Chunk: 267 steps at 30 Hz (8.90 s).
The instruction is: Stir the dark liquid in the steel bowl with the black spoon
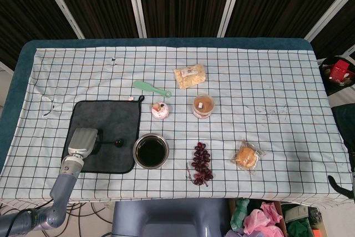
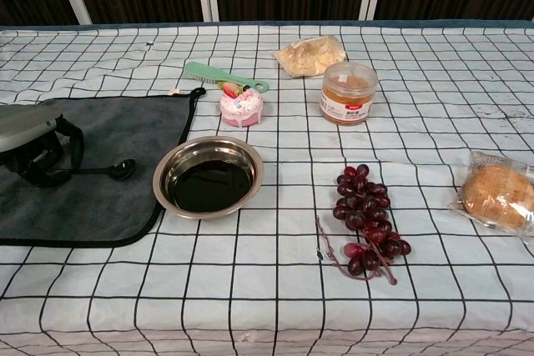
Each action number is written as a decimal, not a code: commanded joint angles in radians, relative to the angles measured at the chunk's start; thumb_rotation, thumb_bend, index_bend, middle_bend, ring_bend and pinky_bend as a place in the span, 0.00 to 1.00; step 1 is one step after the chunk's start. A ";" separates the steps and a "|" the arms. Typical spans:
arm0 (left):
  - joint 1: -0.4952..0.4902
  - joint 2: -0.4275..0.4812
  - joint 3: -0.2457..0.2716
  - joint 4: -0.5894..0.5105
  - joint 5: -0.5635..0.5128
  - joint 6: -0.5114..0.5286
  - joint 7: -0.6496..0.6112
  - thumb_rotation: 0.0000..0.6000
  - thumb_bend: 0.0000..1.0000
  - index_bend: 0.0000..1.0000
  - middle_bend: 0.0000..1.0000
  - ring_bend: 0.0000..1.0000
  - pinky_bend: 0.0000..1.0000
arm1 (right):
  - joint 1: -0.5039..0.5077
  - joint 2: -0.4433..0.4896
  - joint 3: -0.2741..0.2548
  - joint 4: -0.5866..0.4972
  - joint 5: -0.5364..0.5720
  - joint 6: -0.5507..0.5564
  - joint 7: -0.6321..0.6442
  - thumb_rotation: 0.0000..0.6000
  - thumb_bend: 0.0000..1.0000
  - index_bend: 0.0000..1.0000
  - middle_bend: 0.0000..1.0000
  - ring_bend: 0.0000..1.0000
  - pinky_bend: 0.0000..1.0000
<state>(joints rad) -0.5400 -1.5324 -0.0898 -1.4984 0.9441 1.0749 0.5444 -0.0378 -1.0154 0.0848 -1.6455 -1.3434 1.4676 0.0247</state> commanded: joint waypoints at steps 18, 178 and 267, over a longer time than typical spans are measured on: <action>-0.006 -0.007 -0.004 0.007 -0.003 0.001 -0.001 1.00 0.39 0.51 0.84 0.88 0.87 | 0.000 0.001 0.002 0.001 0.004 0.000 0.003 1.00 0.23 0.07 0.01 0.06 0.21; -0.402 -0.212 0.063 0.051 0.231 0.030 1.041 1.00 0.45 0.67 0.90 0.93 0.88 | -0.024 0.026 0.007 -0.003 -0.014 0.036 0.073 1.00 0.23 0.07 0.01 0.06 0.21; -0.348 -0.139 0.147 -0.119 0.495 0.058 0.923 1.00 0.45 0.69 0.91 0.94 0.88 | -0.030 0.027 0.007 -0.002 -0.022 0.045 0.086 1.00 0.23 0.07 0.01 0.06 0.21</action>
<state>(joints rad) -0.9031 -1.6929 0.0425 -1.5979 1.4289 1.1212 1.4786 -0.0683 -0.9879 0.0921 -1.6474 -1.3653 1.5134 0.1118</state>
